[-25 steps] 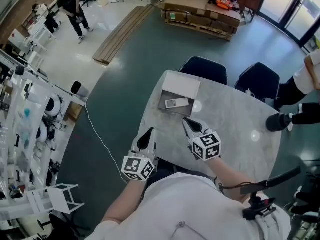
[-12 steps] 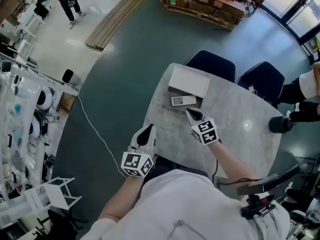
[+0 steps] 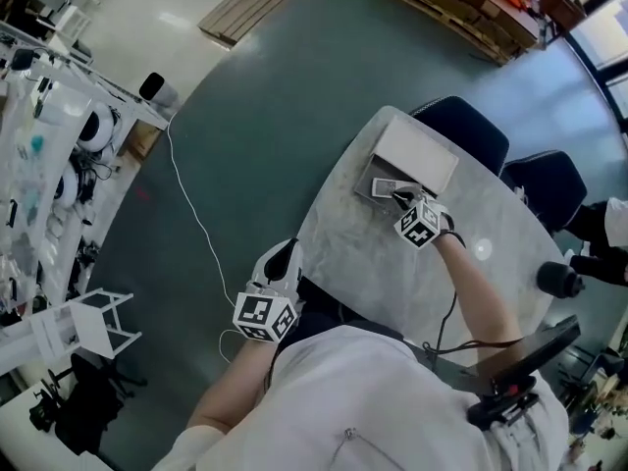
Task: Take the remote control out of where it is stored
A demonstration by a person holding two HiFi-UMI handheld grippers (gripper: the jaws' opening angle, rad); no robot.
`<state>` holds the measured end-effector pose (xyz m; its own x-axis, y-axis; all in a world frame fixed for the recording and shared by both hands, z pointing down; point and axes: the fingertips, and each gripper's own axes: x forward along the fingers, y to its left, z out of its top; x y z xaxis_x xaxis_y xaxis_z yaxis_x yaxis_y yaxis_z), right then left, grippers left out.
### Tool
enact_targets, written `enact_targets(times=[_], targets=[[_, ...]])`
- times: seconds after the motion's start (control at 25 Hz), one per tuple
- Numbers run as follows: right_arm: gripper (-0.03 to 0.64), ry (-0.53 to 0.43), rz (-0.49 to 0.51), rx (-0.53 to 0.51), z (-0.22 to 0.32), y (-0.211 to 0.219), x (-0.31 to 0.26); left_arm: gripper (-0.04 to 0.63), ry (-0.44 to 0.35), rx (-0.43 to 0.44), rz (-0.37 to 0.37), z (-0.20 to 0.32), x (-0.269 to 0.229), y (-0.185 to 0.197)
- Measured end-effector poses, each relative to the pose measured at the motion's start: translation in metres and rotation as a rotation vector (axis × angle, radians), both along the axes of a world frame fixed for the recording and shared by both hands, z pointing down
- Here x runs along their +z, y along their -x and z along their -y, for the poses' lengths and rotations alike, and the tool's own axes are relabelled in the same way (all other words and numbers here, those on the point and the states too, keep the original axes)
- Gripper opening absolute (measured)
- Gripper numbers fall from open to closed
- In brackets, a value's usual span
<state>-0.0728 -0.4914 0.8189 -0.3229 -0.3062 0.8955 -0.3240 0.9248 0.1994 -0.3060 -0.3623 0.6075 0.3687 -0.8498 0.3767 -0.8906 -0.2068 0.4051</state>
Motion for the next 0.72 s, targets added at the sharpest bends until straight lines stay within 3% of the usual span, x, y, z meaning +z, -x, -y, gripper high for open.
enact_targets(times=[0.36, 0.6, 0.72], targets=[[0.272, 0.127, -0.249, -0.204, 0.011, 0.001, 0.069, 0.000, 0.056, -0.084, 0.006, -0.012, 0.022, 0.037], [0.345, 0.162, -0.368, -0.207, 0.015, -0.005, 0.093, 0.000, 0.078, -0.109, 0.005, -0.019, 0.027, 0.043], [0.347, 0.178, -0.406, -0.197, 0.017, -0.004, 0.100, 0.000, 0.084, -0.119, 0.003, -0.024, 0.030, 0.046]])
